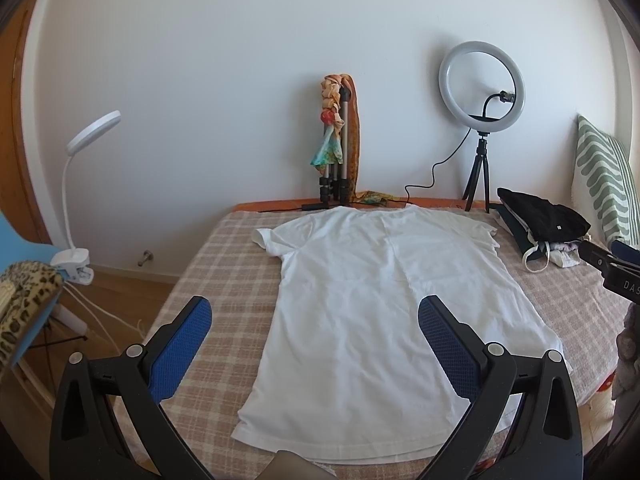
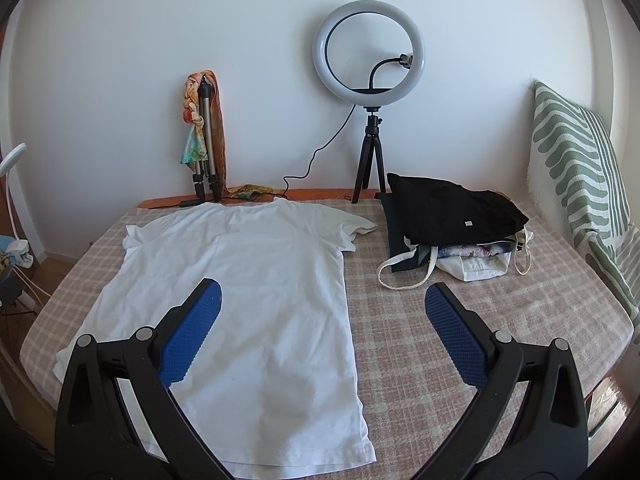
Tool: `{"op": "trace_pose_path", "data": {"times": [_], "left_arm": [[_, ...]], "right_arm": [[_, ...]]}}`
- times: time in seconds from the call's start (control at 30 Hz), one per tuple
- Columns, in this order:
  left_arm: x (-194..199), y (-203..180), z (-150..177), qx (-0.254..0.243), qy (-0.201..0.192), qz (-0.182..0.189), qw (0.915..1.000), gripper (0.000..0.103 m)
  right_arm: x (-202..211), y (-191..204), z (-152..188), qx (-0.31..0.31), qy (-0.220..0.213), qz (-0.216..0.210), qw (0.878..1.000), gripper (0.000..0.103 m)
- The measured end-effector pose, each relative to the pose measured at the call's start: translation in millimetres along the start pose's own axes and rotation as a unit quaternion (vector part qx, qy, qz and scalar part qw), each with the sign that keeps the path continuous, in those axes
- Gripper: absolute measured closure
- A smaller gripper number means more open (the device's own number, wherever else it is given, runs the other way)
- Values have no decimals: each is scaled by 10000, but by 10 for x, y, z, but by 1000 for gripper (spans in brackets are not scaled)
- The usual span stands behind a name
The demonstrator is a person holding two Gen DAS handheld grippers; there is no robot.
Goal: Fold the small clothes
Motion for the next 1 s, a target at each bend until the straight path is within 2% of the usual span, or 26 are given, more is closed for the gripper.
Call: {"op": "trace_pose_path", "data": {"times": [1.0], "left_arm": [[-15, 7, -19, 30, 29, 4, 10000, 0]], "right_arm": [[18, -3, -18, -27, -43, 14, 10000, 0]]}}
Point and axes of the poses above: each gripper's, at about its wrist camera, not at the fingertips, and x roughly against the way its jaws point, y to its left, z to its underside, the point moved 6 cm from there along -x, roughly the way its jaws point, and after that the axes turned 13 degrees about z, right-handed, at the moved point
